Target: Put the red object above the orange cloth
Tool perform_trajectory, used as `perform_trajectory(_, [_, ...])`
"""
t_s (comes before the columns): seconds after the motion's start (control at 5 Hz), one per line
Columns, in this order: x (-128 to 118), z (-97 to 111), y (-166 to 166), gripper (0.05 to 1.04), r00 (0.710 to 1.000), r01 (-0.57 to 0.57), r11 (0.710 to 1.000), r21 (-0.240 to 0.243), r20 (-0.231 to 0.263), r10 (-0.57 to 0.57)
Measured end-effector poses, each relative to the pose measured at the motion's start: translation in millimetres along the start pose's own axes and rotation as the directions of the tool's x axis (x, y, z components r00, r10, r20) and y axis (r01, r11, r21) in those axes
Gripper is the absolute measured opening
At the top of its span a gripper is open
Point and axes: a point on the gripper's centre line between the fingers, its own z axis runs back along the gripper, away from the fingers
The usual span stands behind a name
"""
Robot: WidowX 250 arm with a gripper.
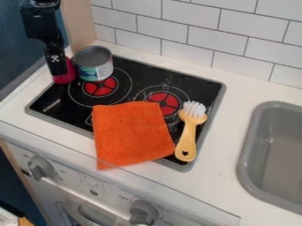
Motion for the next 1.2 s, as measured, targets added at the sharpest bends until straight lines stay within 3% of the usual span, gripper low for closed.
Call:
perform_trajectory(0.2, [0.2, 0.1, -0.6, 0.704, 1.000, -0.005, 1.000, -0.005, 0.004, 0.005])
perform_trajectory(0.6, [0.8, -0.1, -0.3, 0.680, 1.000, -0.015, 1.000, -0.016, 0.020, 0.015])
perform_trajectory(0.8, [3.2, 18.4, 5.5, 0.680, 0.999, -0.017, 0.998, -0.052, 0.038, 0.019])
perform_trajectory(1.0, [-1.5, 52.4, 12.4, 0.680, 0.999, -0.001, 0.991, -0.130, 0.034, 0.006])
perform_trajectory(1.2, [-15.1, 83.0, 31.2, 0.680, 0.998, 0.043, 0.980, -0.194, -0.028, -0.050])
